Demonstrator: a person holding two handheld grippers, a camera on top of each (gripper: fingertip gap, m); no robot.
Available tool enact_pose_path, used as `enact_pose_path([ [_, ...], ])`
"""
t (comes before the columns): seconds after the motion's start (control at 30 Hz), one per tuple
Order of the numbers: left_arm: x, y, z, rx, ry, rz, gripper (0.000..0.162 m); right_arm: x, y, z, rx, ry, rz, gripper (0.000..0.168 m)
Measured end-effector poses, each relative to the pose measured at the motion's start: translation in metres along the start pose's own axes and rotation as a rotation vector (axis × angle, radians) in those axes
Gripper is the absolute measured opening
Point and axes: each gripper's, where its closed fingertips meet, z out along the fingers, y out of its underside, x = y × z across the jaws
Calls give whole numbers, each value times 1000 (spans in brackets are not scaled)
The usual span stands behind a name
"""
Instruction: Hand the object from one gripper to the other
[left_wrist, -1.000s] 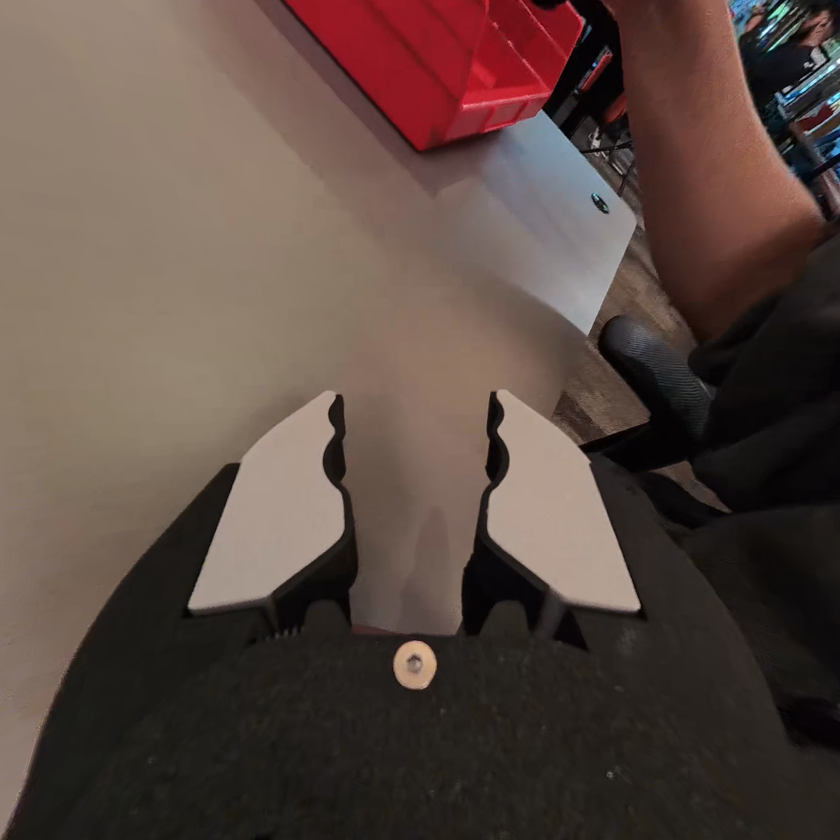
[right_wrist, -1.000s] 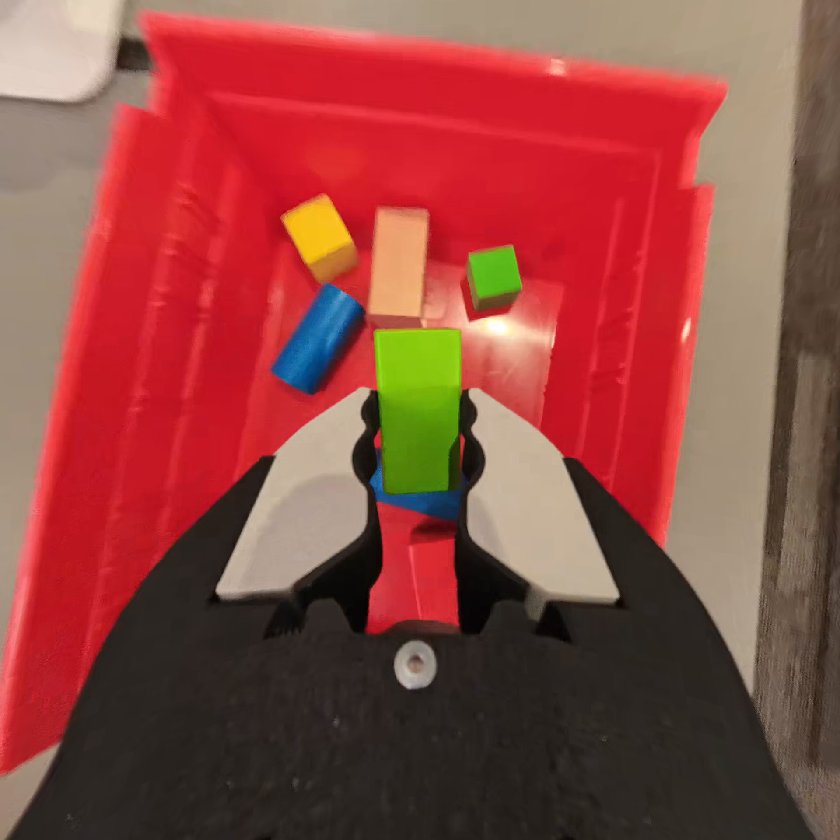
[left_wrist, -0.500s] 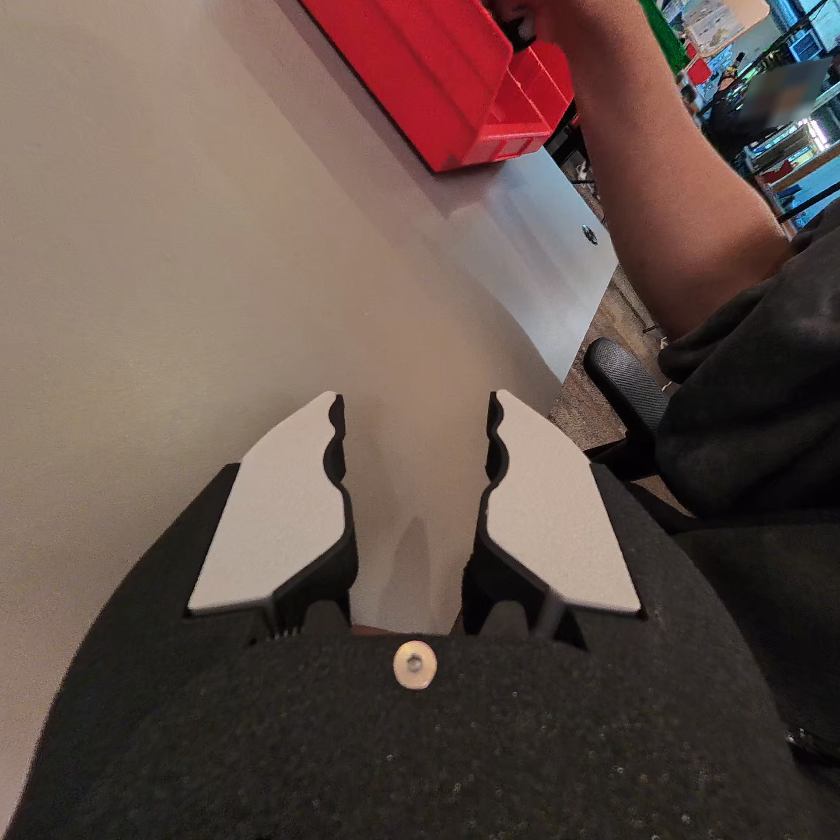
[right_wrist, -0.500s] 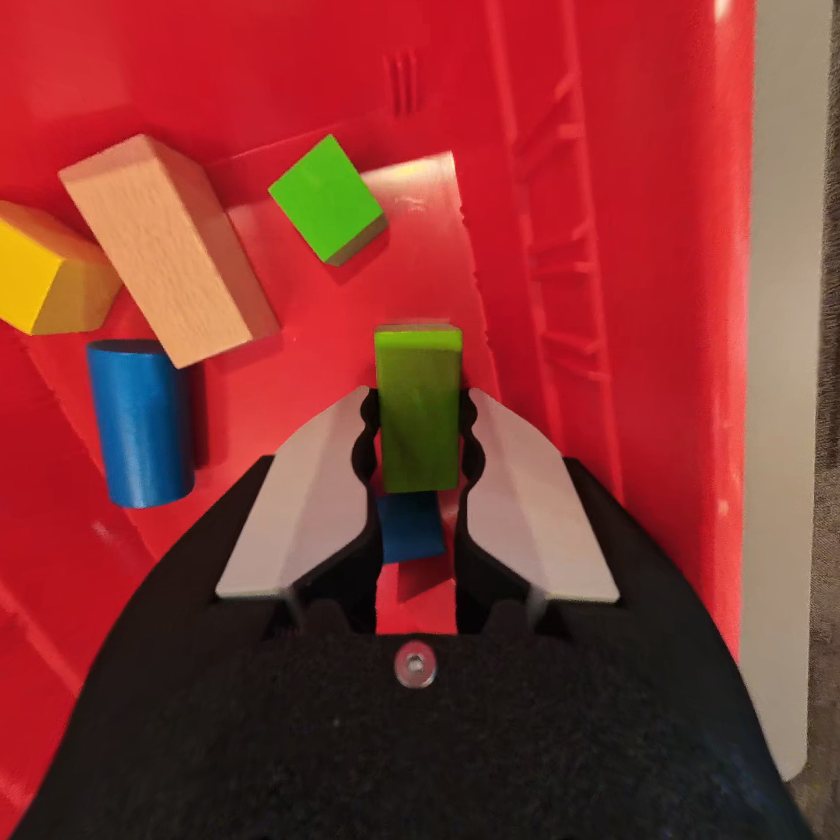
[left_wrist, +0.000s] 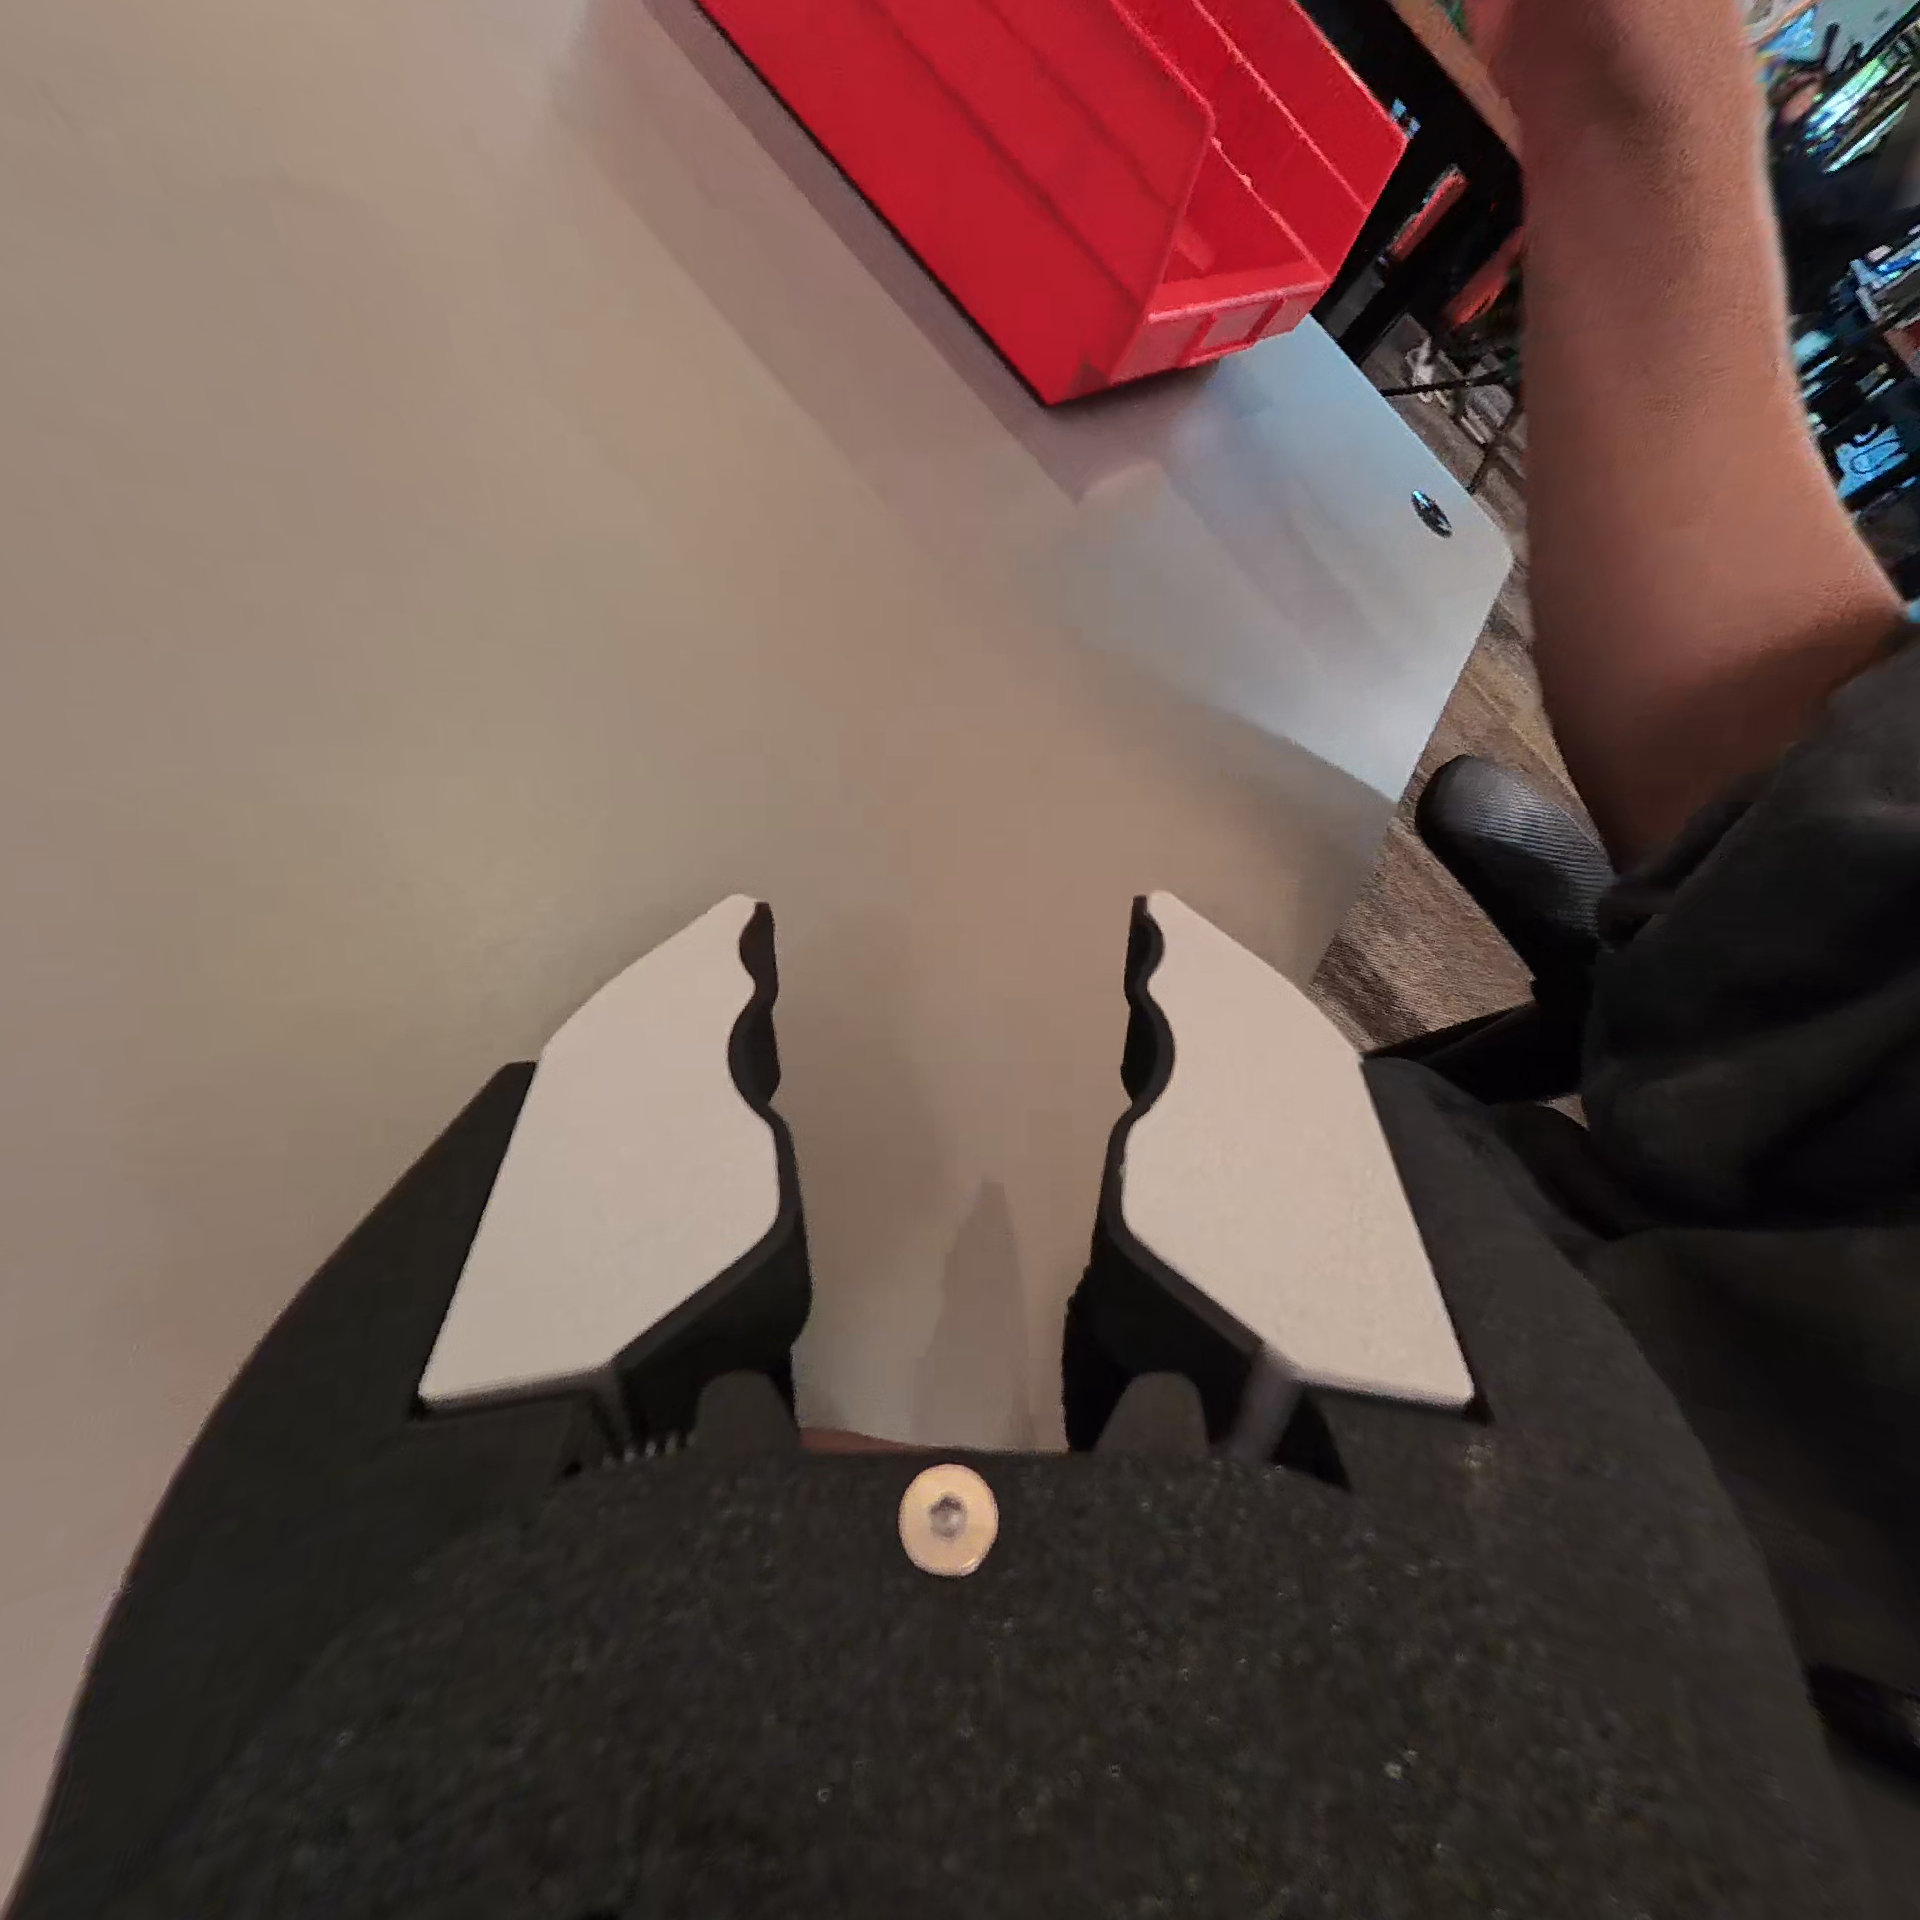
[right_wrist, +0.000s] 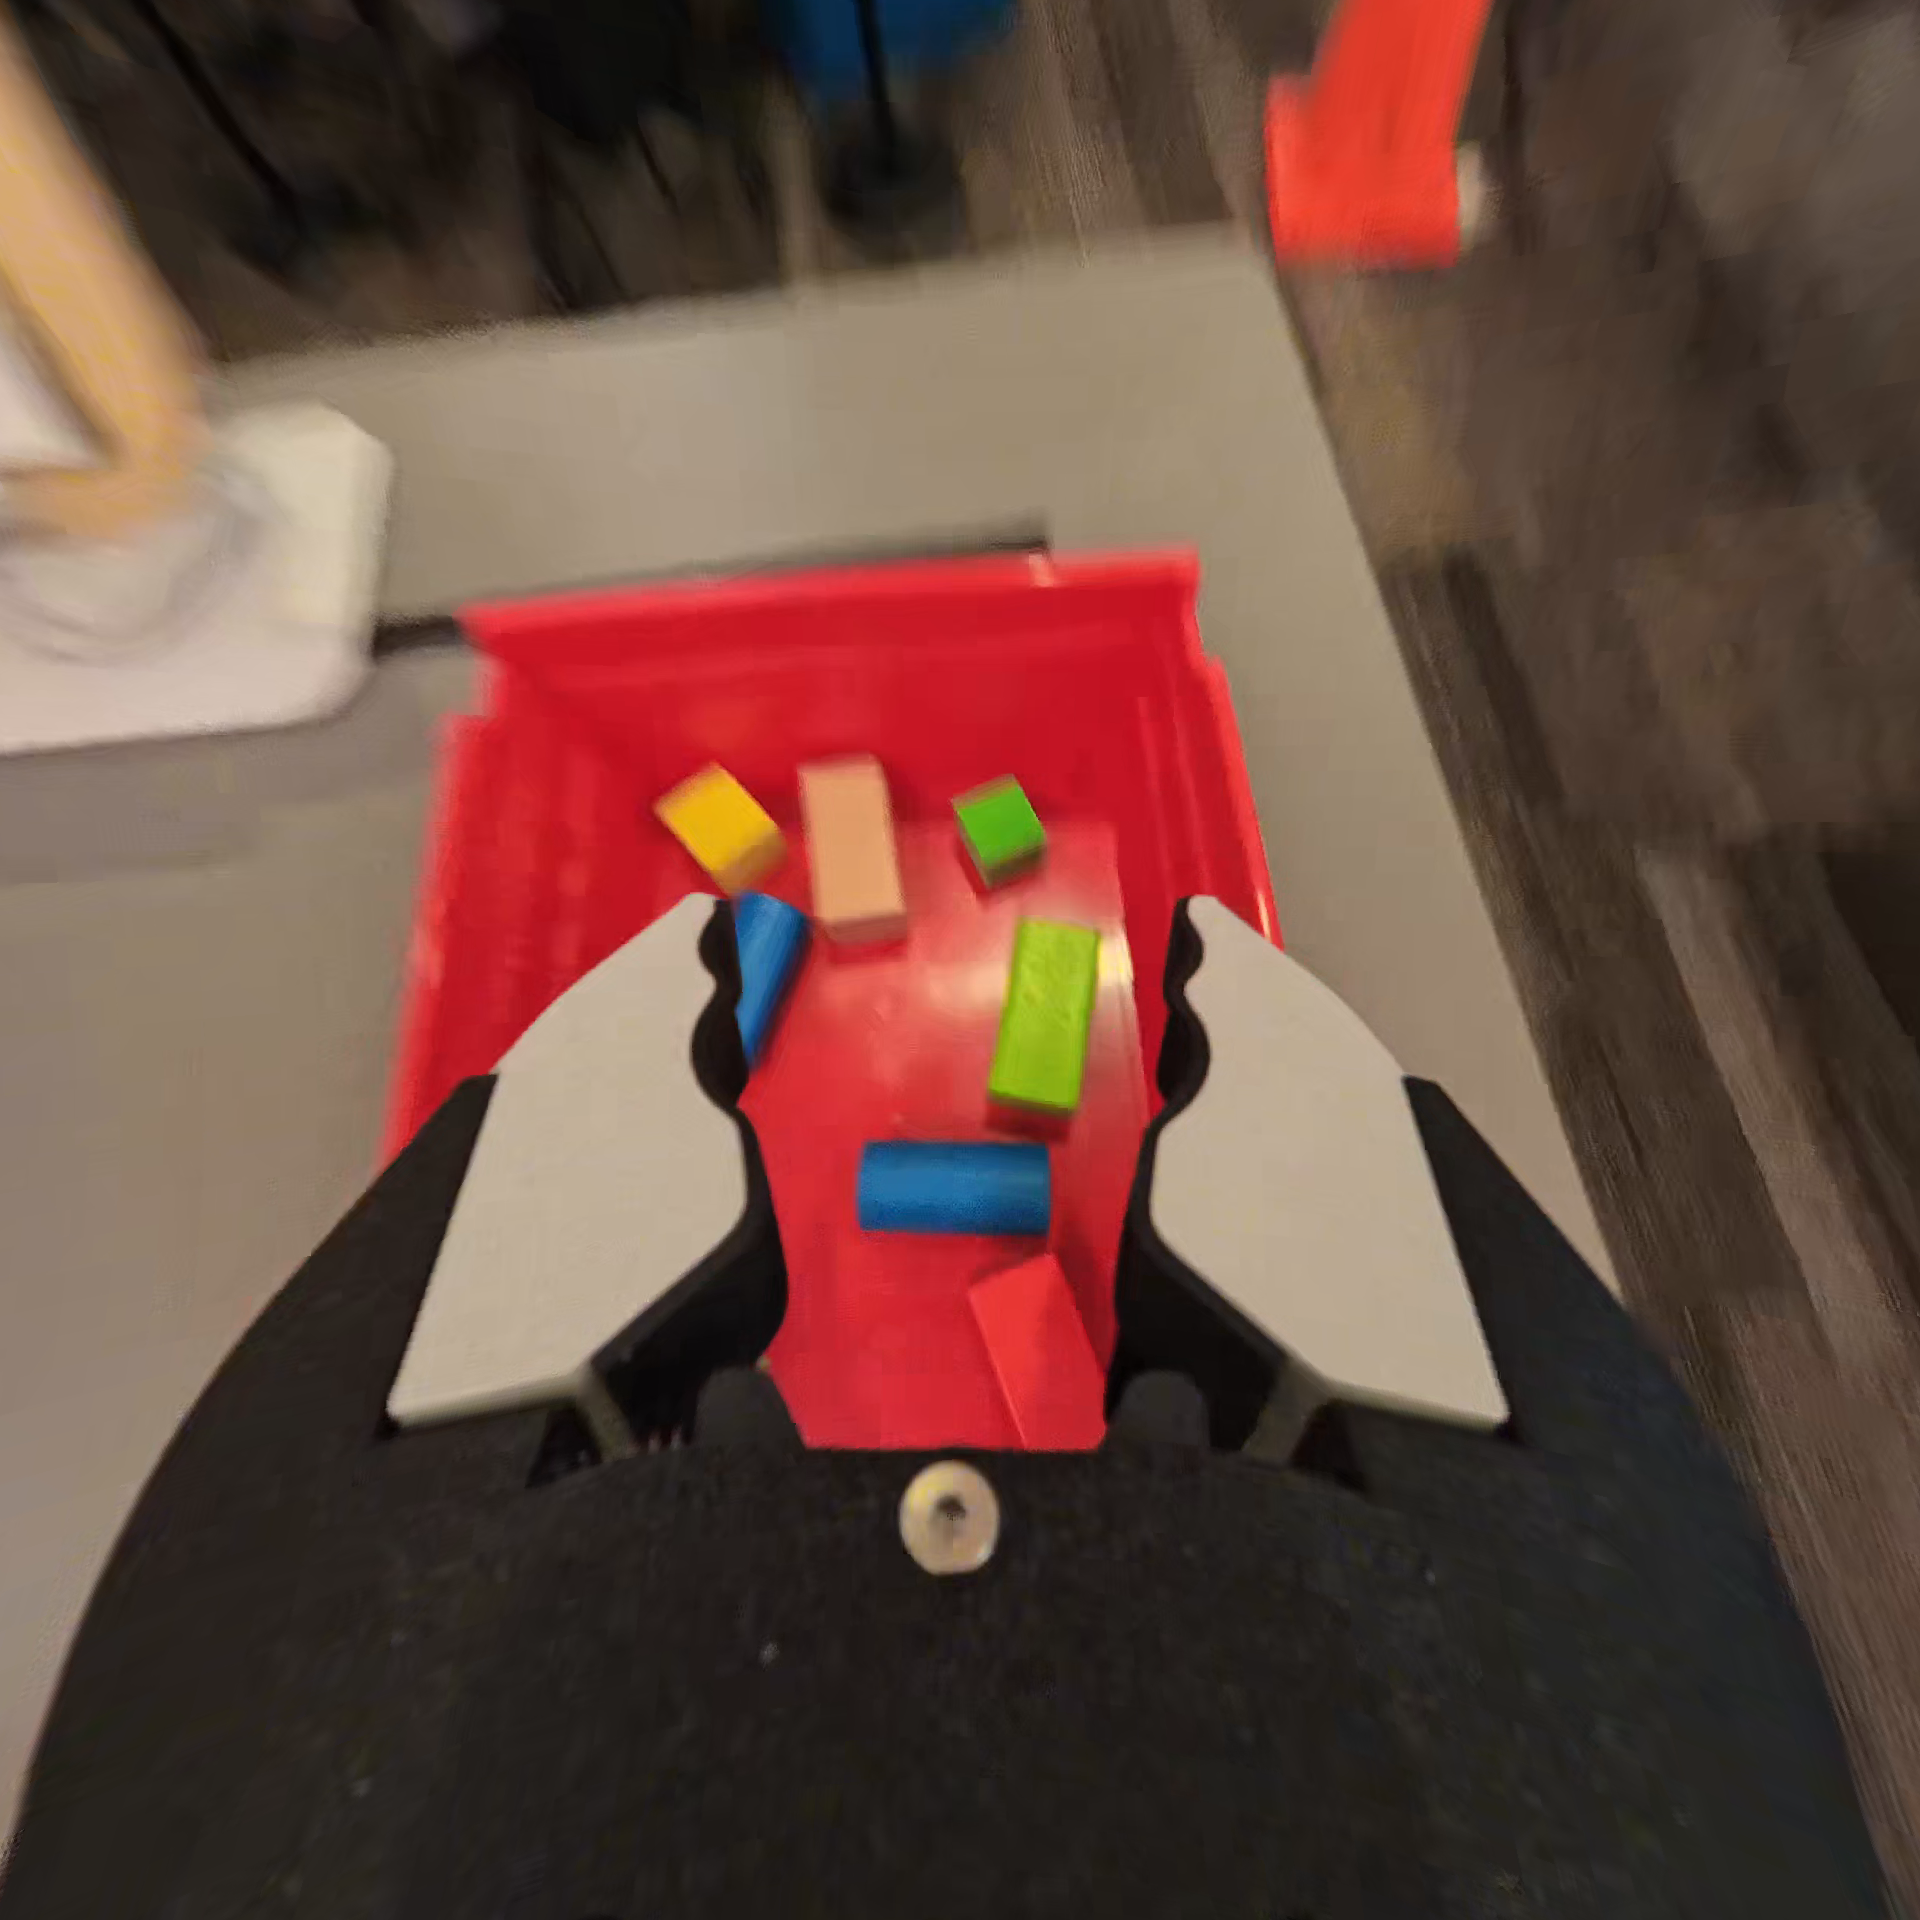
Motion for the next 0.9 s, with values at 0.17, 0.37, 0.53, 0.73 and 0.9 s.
enact_pose_path([
  [0.17,-19,-16,-14,86,-105,49,64,-56,8,-96,483,-221,-243,75],
  [0.37,-44,-24,-30,130,-203,63,68,-81,126,-115,416,-355,-161,70],
  [0.53,-70,-30,-44,147,-327,41,68,-83,194,-111,318,-374,-91,70],
  [0.73,-97,-51,-73,142,-484,48,68,-95,201,-119,306,-404,-117,70],
  [0.9,-147,-108,-119,46,-580,-14,69,-110,209,-121,290,-428,-176,70],
])
